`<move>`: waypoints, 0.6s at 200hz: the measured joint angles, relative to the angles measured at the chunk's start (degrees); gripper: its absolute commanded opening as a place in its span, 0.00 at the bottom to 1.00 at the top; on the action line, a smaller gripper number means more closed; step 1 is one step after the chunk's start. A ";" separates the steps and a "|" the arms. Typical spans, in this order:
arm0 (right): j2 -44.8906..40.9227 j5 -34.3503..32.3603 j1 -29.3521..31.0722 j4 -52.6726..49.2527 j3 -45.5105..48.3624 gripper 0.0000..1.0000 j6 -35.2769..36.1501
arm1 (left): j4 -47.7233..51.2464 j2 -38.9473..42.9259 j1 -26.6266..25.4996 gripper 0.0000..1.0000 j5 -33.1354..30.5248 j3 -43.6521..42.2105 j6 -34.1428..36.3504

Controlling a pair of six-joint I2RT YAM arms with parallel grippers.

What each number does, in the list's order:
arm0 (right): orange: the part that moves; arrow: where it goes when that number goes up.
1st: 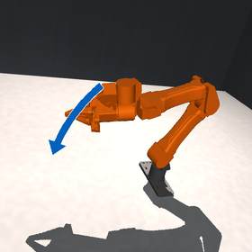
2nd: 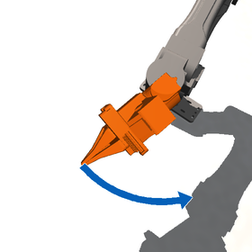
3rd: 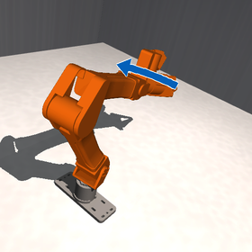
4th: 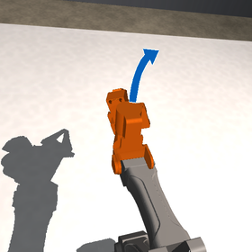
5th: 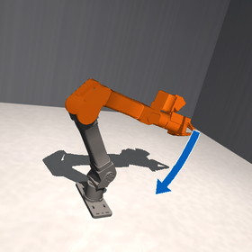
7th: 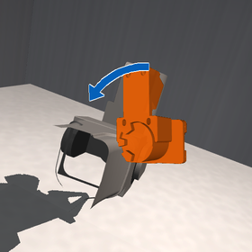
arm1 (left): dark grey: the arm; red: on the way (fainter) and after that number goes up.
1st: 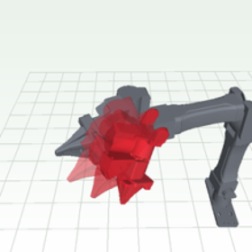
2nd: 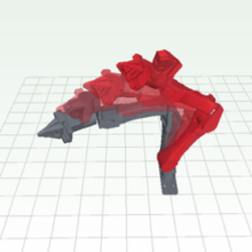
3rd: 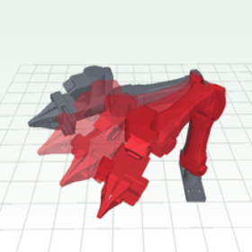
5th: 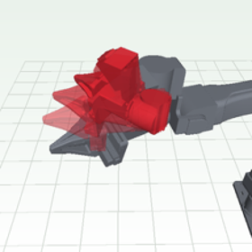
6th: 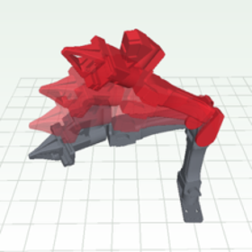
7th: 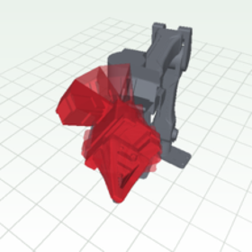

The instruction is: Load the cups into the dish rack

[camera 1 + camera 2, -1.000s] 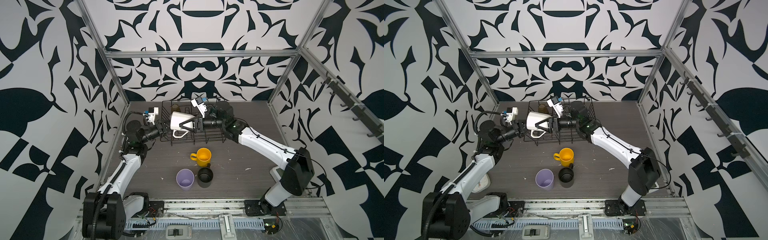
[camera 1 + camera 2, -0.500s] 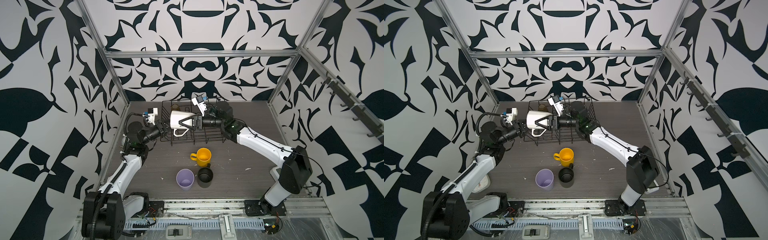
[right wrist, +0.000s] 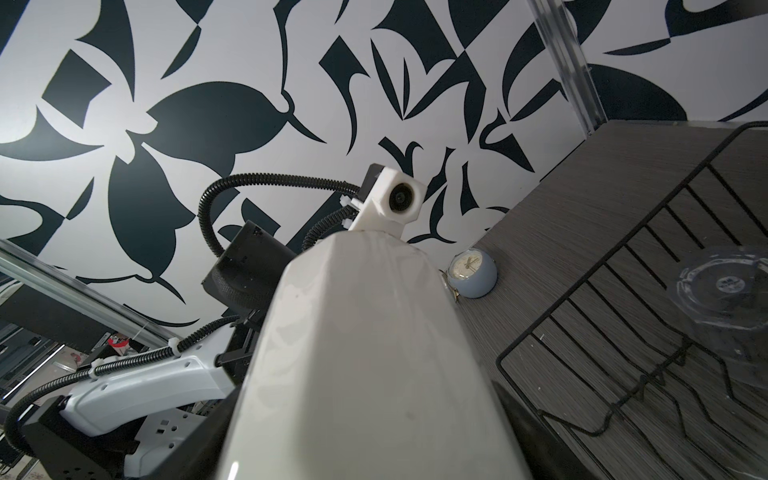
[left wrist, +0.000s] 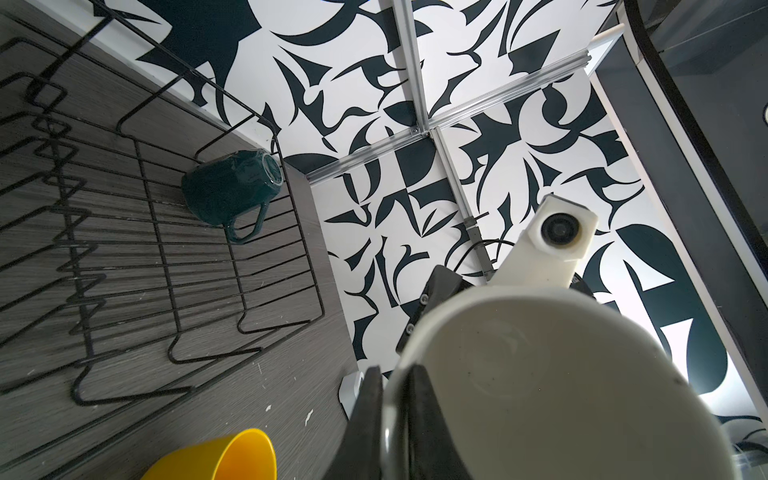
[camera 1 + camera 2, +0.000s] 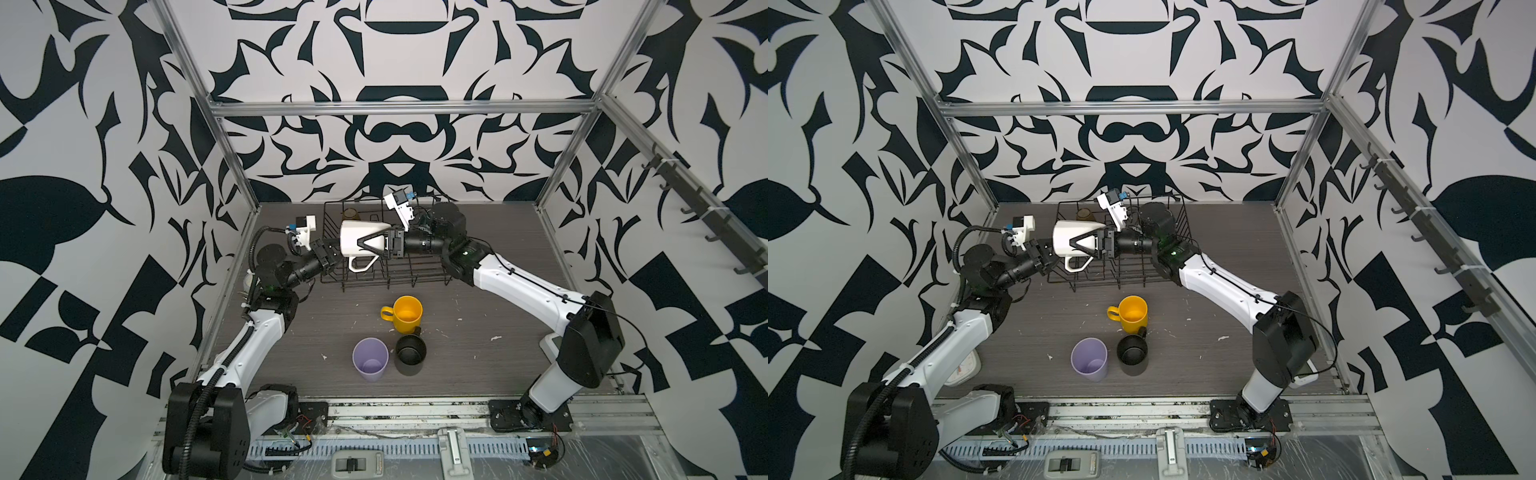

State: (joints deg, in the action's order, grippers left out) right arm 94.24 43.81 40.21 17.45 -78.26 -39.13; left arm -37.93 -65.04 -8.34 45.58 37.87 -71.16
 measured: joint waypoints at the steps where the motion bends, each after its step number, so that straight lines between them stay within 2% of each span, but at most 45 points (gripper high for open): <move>1: 0.00 0.00 0.00 0.00 0.00 0.13 0.00 | 0.00 0.00 0.00 0.00 0.00 0.00 0.00; 15: 0.00 -0.04 0.00 -0.04 0.00 0.00 0.02 | 0.07 0.00 -0.04 0.00 -0.15 0.00 0.04; 53: 0.00 -0.39 0.02 -1.01 -0.35 0.00 0.33 | 0.50 0.00 -0.24 0.02 -0.61 0.00 0.66; 120: -0.02 -1.66 0.22 -4.66 -0.66 0.00 0.37 | 4.72 0.33 -1.14 0.24 -2.23 0.00 4.33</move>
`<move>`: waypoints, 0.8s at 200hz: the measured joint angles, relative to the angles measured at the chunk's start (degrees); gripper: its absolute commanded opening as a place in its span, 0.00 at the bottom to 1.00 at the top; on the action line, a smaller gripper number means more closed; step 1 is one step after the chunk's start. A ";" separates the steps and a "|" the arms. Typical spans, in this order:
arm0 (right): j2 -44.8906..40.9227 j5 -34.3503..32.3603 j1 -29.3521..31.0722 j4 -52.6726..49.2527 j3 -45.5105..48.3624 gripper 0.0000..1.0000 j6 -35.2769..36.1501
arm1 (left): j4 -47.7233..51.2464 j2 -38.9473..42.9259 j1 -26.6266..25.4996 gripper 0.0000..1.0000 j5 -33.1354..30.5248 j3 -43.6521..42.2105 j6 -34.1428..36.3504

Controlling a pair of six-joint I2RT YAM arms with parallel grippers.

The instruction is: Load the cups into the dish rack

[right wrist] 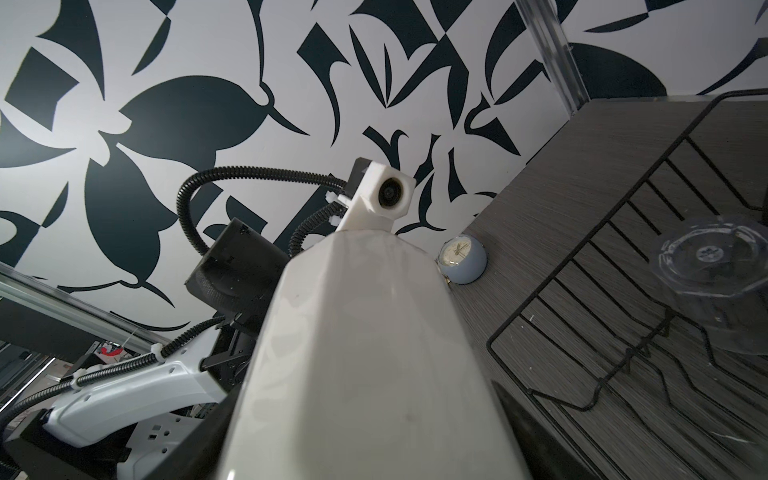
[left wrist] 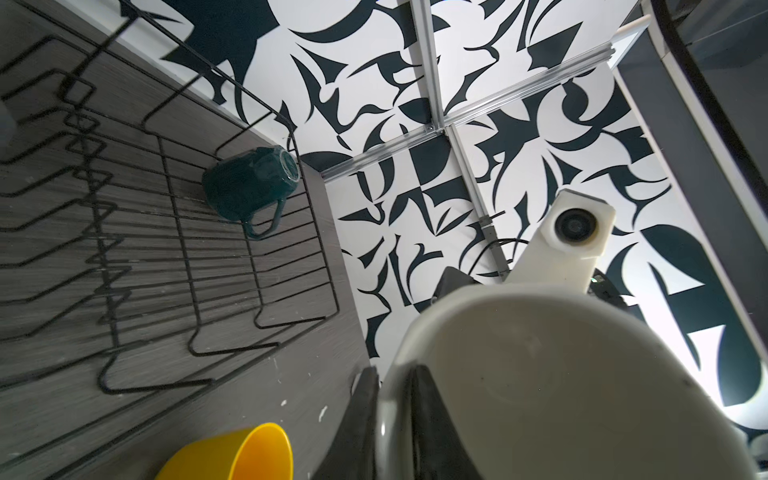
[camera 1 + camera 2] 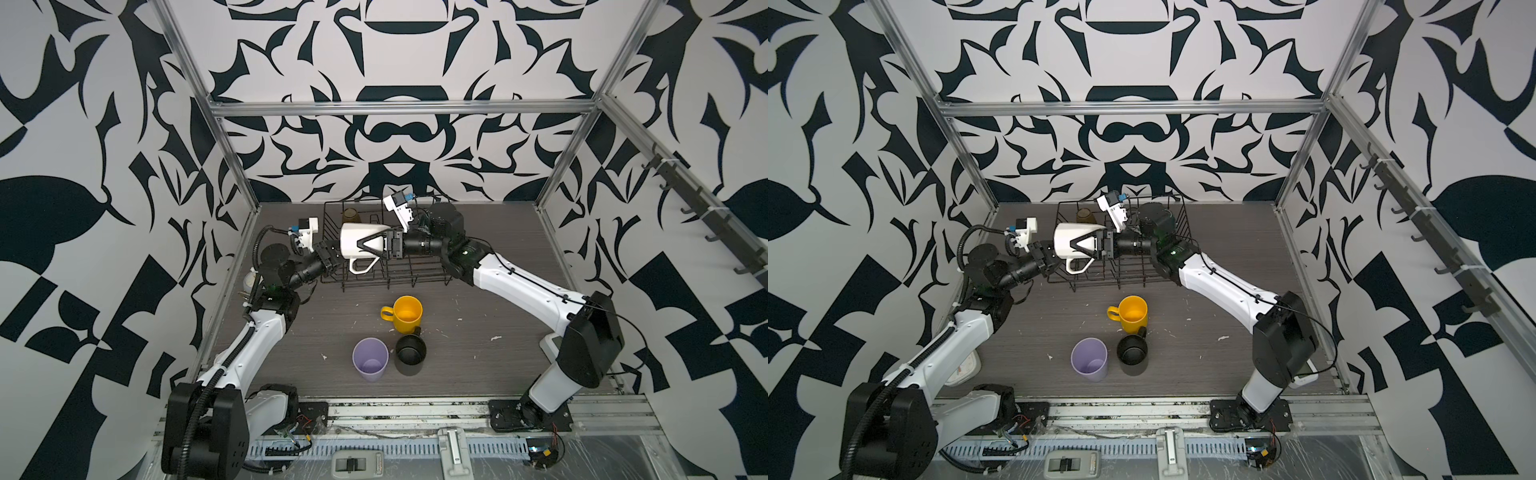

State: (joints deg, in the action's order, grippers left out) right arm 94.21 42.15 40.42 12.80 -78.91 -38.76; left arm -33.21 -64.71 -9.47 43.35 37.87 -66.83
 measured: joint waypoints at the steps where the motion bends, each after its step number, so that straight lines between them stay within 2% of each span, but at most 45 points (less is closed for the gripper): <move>1: 0.00 -0.02 0.00 -0.07 0.00 0.00 0.00 | 0.04 0.02 -0.02 0.24 -0.02 0.00 0.07; 61: 0.00 -0.26 0.04 -3.72 0.00 0.00 -0.07 | 4.85 1.75 -0.39 0.42 -2.29 0.04 3.82; 76: 0.00 -0.46 -0.09 -5.14 -0.02 0.00 -0.07 | 5.64 2.14 -0.42 0.50 -2.99 0.15 4.68; 115: -0.48 -0.87 -1.22 -8.09 -0.09 0.00 0.20 | 9.64 3.28 -0.24 0.80 -5.60 0.50 7.69; 126: -0.90 -1.36 -1.70 -9.09 -0.11 0.00 0.44 | 10.93 3.58 -0.22 0.84 -6.14 0.68 8.46; 130: -1.09 -1.49 -1.84 -9.33 -0.11 0.00 0.50 | 11.39 3.72 -0.24 0.89 -6.45 0.74 8.41; 160: -2.29 -2.56 -2.58 -11.41 -0.15 0.00 1.73 | 15.65 5.11 -0.24 0.98 -8.52 1.81 10.99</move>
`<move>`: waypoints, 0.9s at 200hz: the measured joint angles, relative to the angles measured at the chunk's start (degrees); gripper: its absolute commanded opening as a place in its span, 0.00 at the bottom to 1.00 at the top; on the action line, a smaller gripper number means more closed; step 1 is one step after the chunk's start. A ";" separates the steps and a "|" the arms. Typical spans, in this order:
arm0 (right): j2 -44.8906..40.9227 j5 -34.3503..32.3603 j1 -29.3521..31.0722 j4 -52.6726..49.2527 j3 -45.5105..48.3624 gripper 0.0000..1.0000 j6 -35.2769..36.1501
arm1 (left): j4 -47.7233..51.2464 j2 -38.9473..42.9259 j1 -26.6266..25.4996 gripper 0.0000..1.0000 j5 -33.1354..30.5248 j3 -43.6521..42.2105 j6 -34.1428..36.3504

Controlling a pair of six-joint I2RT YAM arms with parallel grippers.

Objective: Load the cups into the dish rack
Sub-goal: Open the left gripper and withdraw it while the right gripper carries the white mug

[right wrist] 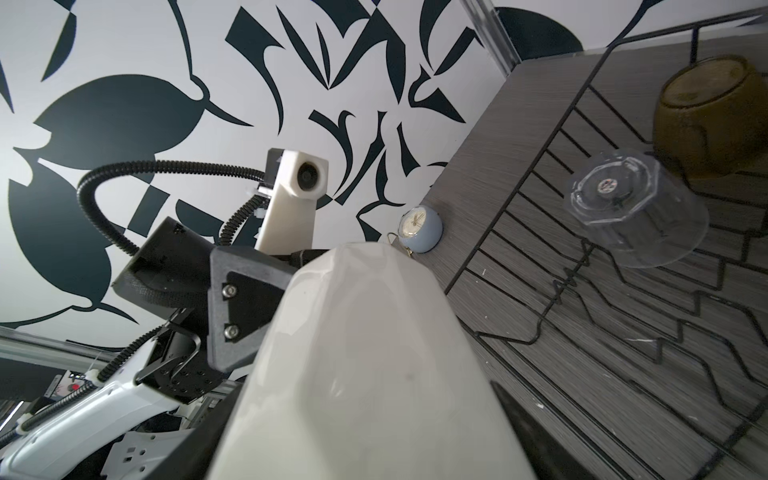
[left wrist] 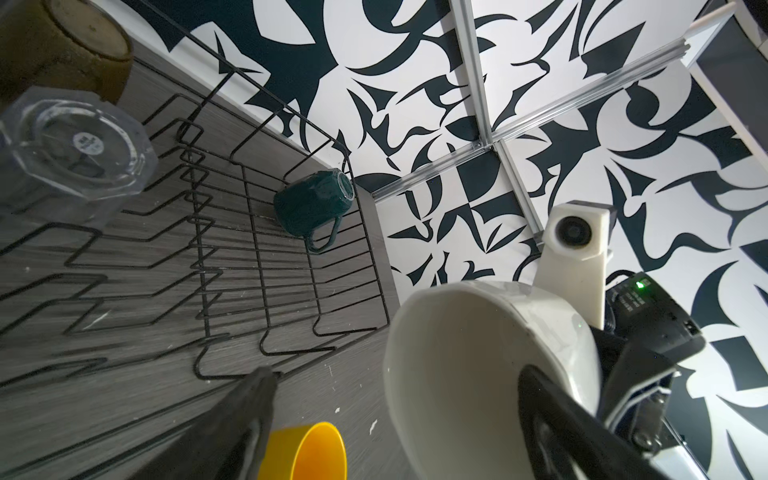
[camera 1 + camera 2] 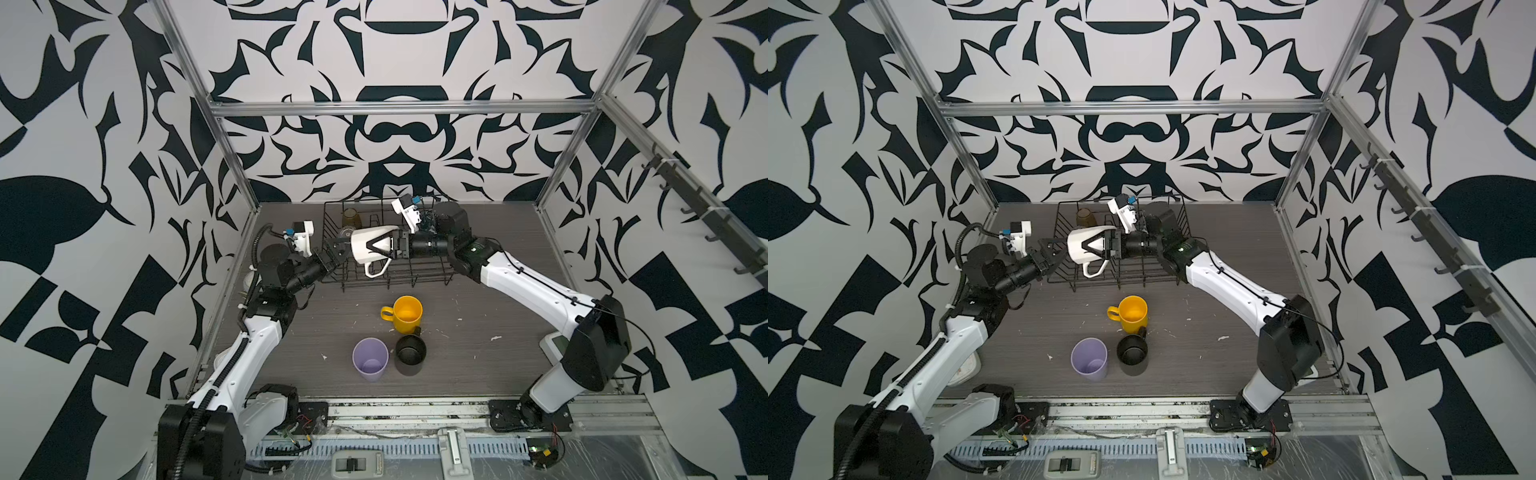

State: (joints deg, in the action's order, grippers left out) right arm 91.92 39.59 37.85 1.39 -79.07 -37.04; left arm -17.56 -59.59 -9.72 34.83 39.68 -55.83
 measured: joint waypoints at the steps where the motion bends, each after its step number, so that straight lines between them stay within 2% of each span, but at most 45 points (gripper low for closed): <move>1: -0.02 -0.02 -0.02 -0.04 0.00 0.00 0.04 | 0.11 0.04 0.00 0.98 -0.04 0.04 0.11; 45: -1.92 -1.84 -2.54 -6.78 -0.04 0.00 3.23 | 7.74 4.68 0.63 0.99 -5.60 2.12 4.98; 120: -2.99 -9.40 -9.90 -26.88 -6.01 0.00 15.61 | 19.30 13.88 1.84 0.99 -20.68 3.67 14.38; 180: -1.38 -18.32 -10.86 -38.42 -13.77 0.00 27.08 | 23.23 15.30 1.90 0.99 -25.53 4.31 17.97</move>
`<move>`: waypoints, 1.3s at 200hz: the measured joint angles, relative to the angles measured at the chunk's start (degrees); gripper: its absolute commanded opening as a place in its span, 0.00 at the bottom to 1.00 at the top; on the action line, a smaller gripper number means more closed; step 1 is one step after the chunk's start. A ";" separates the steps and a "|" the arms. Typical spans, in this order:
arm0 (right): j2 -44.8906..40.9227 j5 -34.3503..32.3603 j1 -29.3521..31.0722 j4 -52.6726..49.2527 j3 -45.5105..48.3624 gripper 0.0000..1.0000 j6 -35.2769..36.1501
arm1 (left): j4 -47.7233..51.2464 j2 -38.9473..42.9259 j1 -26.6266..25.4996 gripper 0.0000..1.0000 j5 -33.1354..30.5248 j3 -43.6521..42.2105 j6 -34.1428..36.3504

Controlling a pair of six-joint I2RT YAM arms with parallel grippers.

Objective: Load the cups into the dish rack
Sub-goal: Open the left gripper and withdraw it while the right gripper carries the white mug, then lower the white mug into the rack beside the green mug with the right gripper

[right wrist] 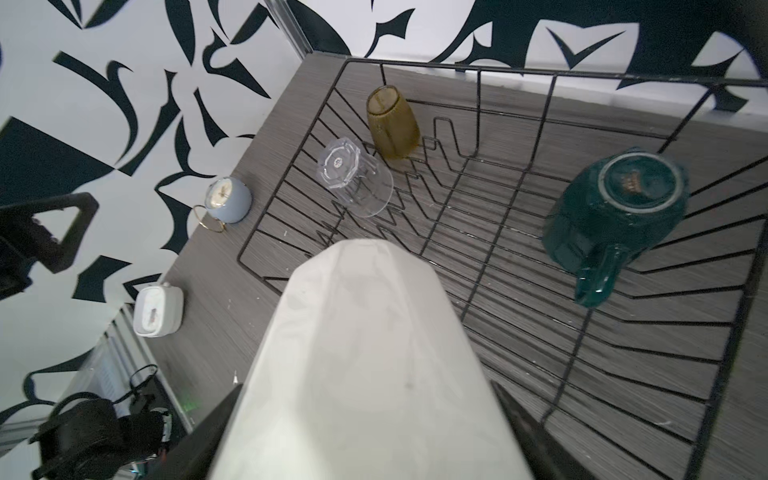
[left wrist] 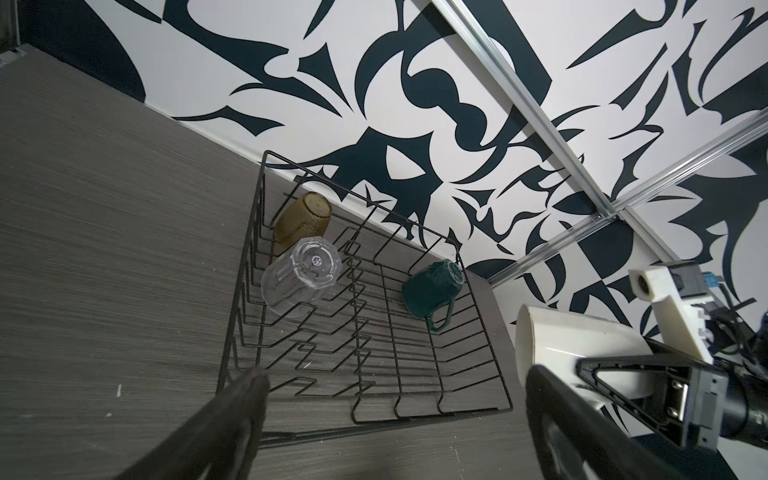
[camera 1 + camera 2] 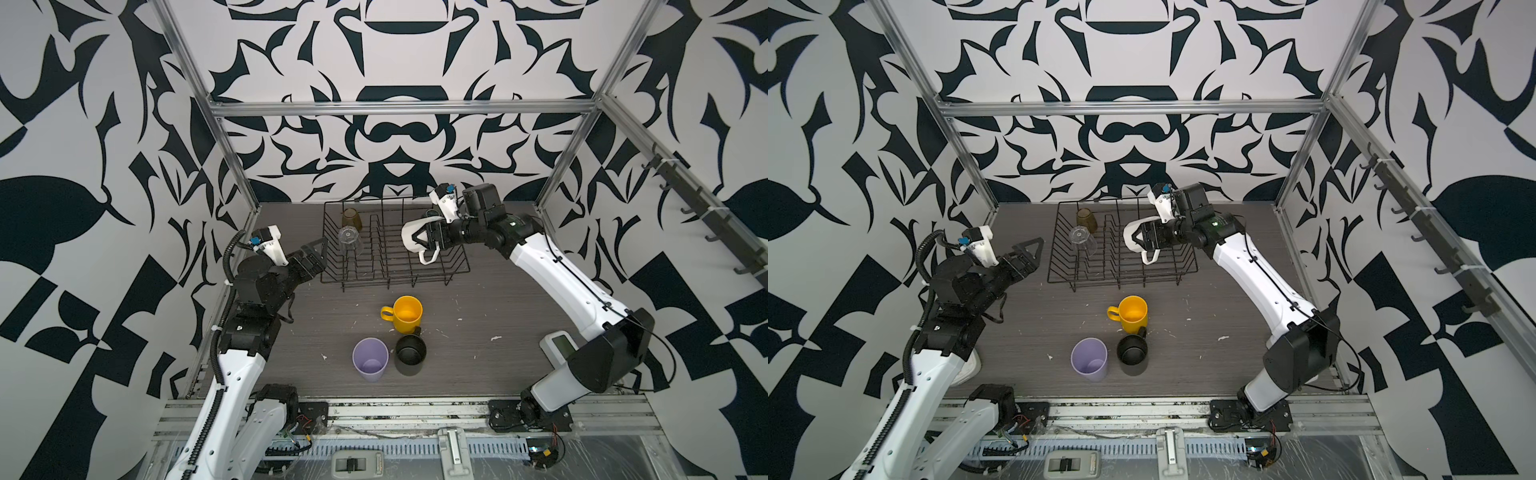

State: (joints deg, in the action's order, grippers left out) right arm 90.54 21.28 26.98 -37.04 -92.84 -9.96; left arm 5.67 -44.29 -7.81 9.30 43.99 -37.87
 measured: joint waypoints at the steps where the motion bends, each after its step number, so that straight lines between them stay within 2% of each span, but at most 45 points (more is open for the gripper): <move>1: 0.07 -0.09 0.00 -0.09 -0.11 0.00 0.15 | 0.02 0.00 0.00 0.99 -0.13 0.00 0.02; 112: 14.88 -12.81 0.00 -5.60 -7.76 0.00 15.91 | 1.07 0.52 0.00 0.99 -2.14 0.00 0.87; 260: 24.85 -17.84 0.00 -5.07 -8.81 0.00 26.91 | 1.97 0.83 0.09 0.99 -2.95 -0.02 1.70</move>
State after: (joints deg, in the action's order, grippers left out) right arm 115.39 3.44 26.98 -42.11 -101.65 16.95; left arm 7.64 -43.46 -7.73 6.35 43.97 -36.16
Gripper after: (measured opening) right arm 0.834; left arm 0.992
